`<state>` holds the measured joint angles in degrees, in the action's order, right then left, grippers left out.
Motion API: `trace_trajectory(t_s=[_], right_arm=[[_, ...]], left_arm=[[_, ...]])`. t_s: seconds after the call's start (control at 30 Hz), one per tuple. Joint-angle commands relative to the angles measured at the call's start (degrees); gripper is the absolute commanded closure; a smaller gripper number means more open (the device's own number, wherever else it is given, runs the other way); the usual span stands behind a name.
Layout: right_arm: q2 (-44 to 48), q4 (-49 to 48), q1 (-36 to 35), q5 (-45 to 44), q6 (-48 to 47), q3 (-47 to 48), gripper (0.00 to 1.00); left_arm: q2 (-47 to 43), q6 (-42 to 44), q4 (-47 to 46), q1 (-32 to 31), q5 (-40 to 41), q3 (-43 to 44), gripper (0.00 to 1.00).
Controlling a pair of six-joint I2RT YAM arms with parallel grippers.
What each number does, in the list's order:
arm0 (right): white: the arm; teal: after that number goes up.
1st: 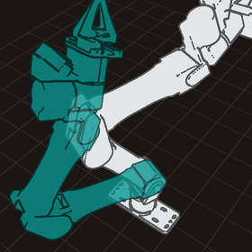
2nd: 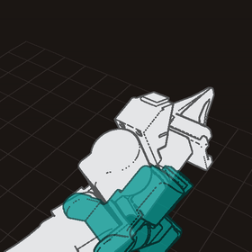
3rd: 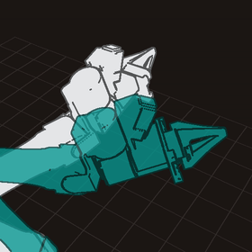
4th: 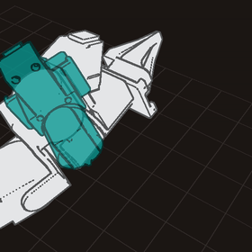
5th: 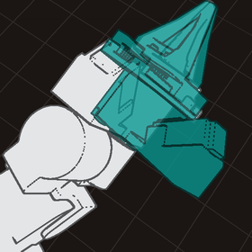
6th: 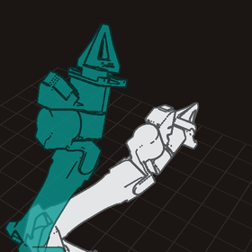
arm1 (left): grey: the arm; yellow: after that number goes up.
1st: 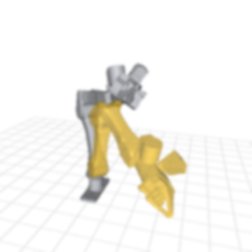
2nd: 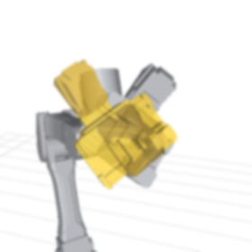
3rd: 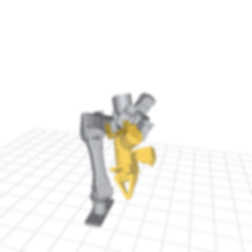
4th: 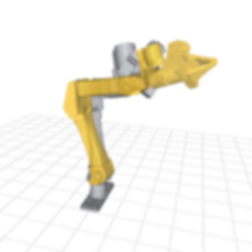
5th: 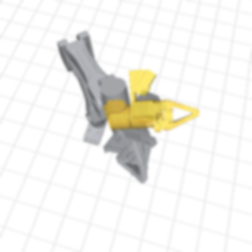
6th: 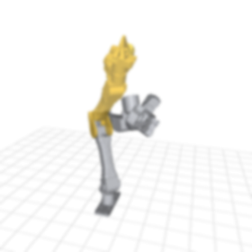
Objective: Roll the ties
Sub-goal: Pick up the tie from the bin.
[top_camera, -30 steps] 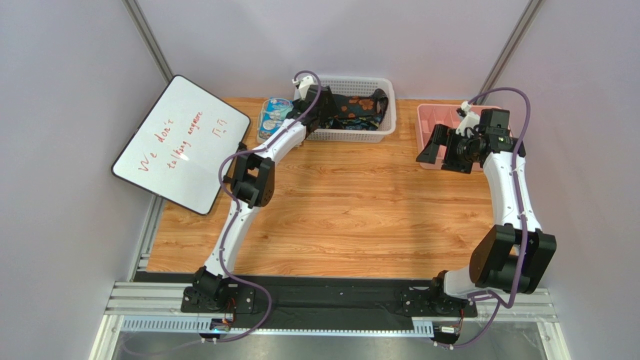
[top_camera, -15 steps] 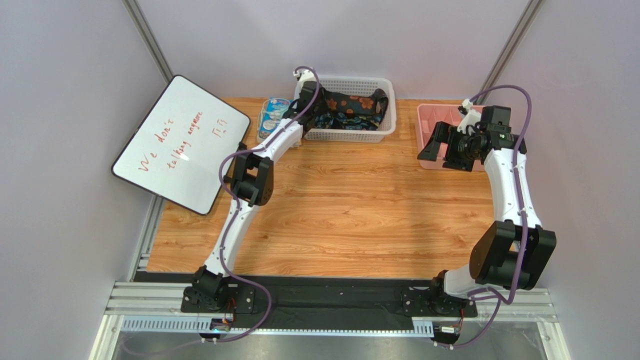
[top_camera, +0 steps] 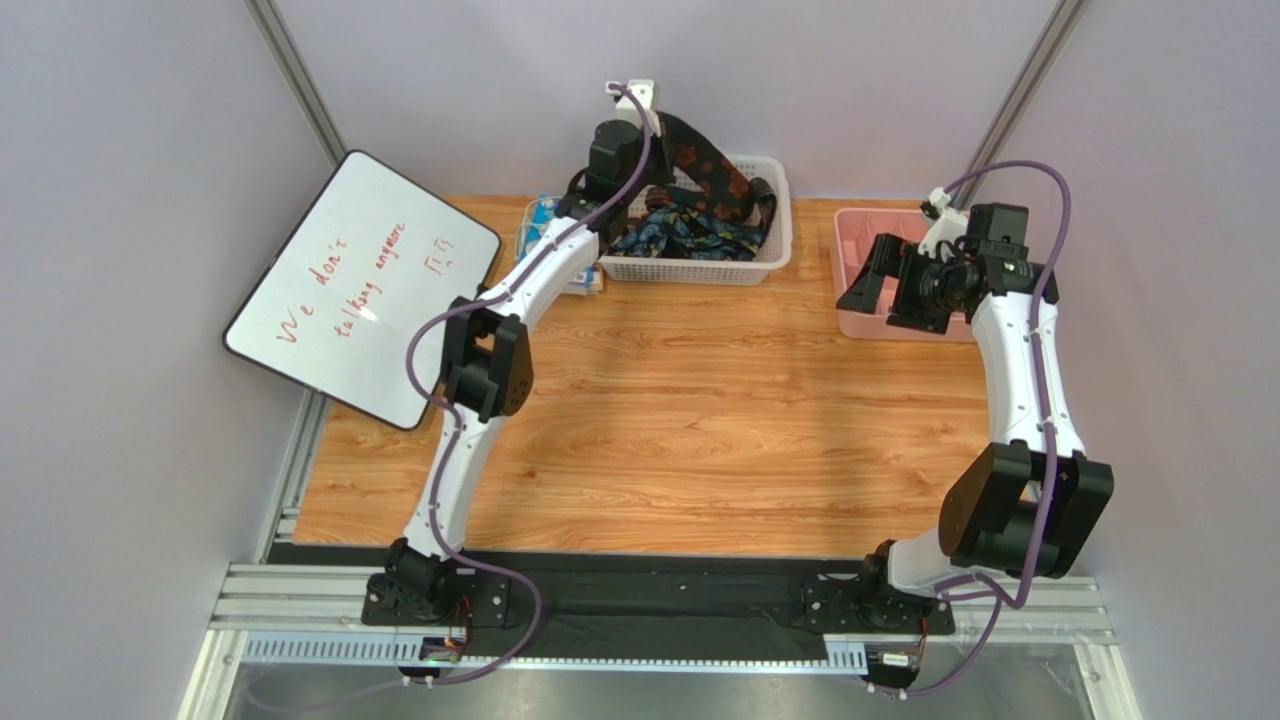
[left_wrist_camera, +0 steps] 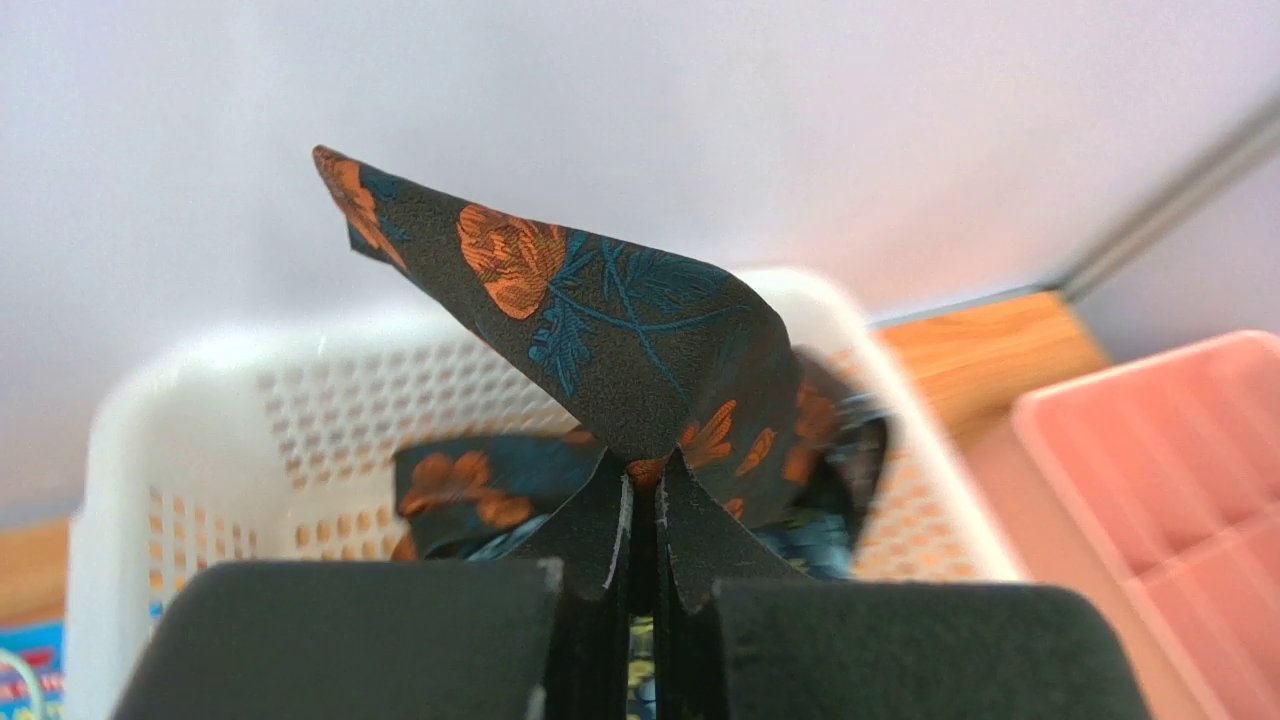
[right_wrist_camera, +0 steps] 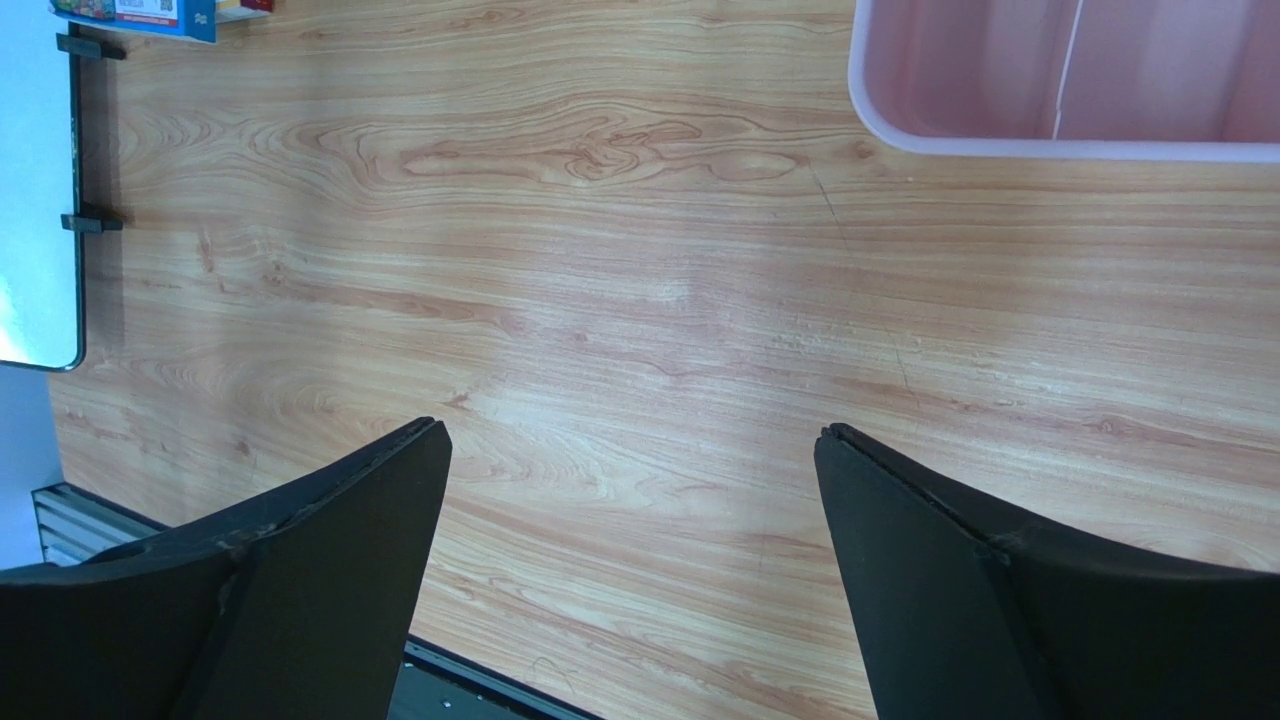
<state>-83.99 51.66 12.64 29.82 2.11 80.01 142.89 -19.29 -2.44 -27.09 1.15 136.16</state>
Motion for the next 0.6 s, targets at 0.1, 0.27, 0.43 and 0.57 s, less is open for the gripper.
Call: trace_trajectory(t_s=[0.1, 0.27, 0.43, 0.57], right_arm=[[1.28, -0.59, 0.89, 4.27, -1.14, 3.57, 0.0], [2.77, -1.47, 1.07, 7.17, -0.79, 5.94, 0.0], [5.41, -1.91, 1.07, 9.46, -0.27, 6.57, 0.0], [7.43, -1.83, 1.07, 10.6, 0.0, 5.25, 0.0]], left_arm=[[-20.6, 8.64, -4.95, -2.52, -10.55, -5.98, 1.0], [-30.62, 9.36, 0.23, -2.79, -10.38, -6.43, 1.0], [-40.74, 10.94, 8.47, -2.53, -8.18, -9.76, 1.0], [-53.28, 10.41, 13.77, -1.39, -3.89, -20.36, 1.0]])
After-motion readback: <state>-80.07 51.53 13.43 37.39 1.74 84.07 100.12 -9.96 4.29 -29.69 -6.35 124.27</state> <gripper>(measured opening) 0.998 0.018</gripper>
